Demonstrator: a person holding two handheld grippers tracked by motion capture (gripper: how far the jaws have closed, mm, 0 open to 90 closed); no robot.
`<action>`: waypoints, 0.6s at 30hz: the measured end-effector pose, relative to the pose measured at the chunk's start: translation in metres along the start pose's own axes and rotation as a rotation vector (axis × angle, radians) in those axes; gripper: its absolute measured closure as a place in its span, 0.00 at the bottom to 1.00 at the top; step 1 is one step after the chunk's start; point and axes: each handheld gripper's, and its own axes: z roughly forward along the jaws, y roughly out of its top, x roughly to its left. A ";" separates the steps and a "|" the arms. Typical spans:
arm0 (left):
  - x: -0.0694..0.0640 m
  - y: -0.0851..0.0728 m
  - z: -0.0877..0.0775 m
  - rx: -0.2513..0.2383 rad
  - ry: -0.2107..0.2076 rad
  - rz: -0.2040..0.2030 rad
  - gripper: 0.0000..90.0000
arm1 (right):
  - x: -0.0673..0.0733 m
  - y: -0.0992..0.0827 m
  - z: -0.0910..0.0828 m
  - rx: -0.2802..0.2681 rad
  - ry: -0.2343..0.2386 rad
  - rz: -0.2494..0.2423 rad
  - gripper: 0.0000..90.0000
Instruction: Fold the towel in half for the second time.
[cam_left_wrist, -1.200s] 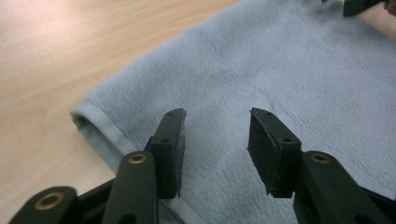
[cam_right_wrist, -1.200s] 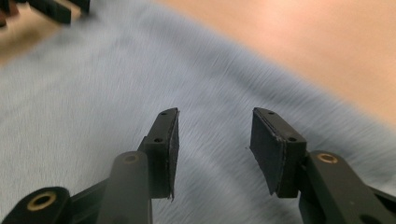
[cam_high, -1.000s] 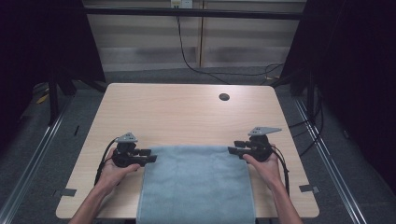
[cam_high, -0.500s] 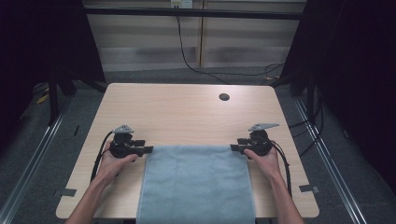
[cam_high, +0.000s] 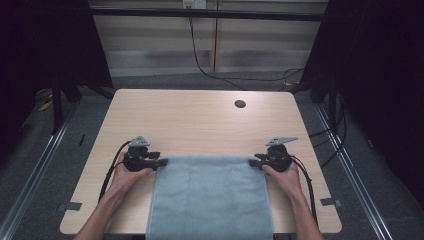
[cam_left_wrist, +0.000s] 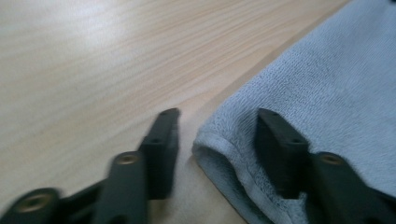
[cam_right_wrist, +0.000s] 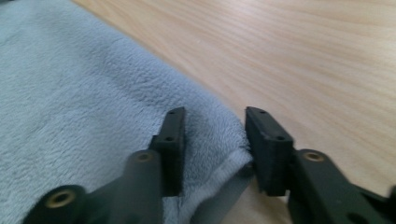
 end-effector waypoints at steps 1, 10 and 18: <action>0.000 0.000 0.000 0.002 -0.005 0.002 0.73 | 0.000 -0.001 0.000 -0.001 0.006 -0.005 0.76; 0.004 0.006 -0.010 -0.072 -0.056 -0.064 0.93 | 0.002 0.008 -0.018 -0.102 0.050 0.022 0.92; 0.011 0.037 -0.027 -0.148 -0.044 -0.080 0.93 | 0.004 0.040 -0.033 -0.194 0.049 -0.005 0.92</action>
